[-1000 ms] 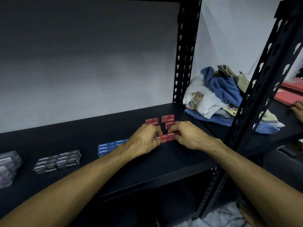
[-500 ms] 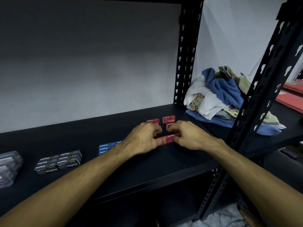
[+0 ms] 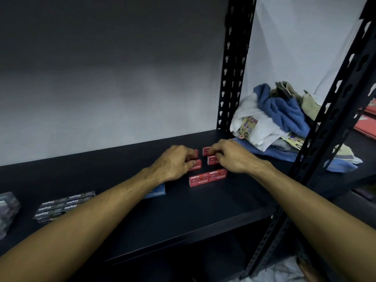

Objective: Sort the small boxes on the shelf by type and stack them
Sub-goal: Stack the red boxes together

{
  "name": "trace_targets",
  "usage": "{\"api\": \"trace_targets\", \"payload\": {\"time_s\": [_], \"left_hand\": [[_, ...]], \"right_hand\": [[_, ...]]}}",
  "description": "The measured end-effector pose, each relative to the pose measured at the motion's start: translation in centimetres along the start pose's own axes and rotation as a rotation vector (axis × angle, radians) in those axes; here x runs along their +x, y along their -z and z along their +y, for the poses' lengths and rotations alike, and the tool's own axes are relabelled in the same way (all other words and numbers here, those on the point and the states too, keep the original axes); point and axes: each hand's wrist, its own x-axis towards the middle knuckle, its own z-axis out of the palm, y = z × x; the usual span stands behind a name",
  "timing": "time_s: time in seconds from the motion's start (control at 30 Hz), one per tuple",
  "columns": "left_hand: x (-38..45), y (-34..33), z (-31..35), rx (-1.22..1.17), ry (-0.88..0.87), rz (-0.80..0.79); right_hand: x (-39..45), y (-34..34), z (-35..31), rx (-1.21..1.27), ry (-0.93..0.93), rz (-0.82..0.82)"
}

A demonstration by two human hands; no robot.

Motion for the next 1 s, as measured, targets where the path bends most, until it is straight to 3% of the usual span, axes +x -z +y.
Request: {"api": "trace_targets", "payload": {"time_s": [0.17,1.0], "left_hand": [[0.5,-0.4,-0.1,-0.082,0.021,-0.038],[-0.3,-0.2,0.5,-0.287,0.053,-0.129]], "right_hand": [[0.9,-0.4,0.2,0.080,-0.080,-0.125],[0.2,-0.4,-0.1,0.120,-0.019,-0.204]]}}
